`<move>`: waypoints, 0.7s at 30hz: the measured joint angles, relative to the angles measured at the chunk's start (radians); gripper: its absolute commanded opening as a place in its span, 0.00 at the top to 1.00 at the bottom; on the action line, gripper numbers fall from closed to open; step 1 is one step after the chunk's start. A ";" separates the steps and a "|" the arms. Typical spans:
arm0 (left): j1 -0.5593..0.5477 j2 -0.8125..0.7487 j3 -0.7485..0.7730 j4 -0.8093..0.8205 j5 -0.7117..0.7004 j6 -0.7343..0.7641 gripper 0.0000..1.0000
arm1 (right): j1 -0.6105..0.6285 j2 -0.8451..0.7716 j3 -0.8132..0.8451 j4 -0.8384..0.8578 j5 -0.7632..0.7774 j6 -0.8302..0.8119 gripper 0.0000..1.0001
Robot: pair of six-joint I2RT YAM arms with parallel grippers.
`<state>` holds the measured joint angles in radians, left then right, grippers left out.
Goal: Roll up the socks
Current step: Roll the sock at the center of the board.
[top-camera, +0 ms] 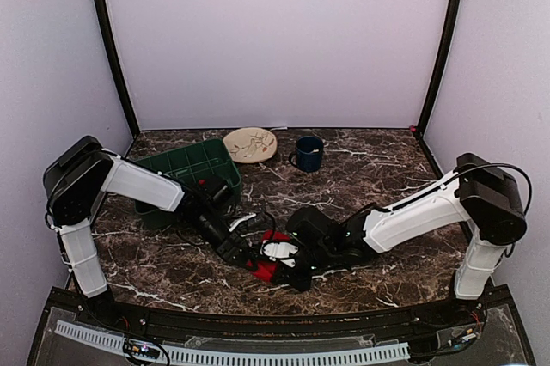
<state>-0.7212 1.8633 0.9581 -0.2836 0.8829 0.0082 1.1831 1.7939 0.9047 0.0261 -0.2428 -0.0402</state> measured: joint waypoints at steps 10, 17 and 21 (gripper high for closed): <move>0.008 -0.023 -0.034 0.044 0.011 -0.024 0.39 | -0.002 0.008 0.001 0.002 -0.003 0.001 1.00; 0.025 -0.033 -0.039 0.045 -0.017 -0.024 0.39 | -0.008 0.006 -0.009 0.005 -0.005 0.006 1.00; 0.029 -0.033 -0.039 0.045 -0.019 -0.024 0.39 | -0.010 0.002 -0.025 0.020 -0.004 0.015 1.00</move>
<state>-0.6918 1.8301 0.9192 -0.2386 0.8639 -0.0162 1.1732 1.7954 0.8799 0.0460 -0.2470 -0.0250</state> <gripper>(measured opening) 0.606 0.040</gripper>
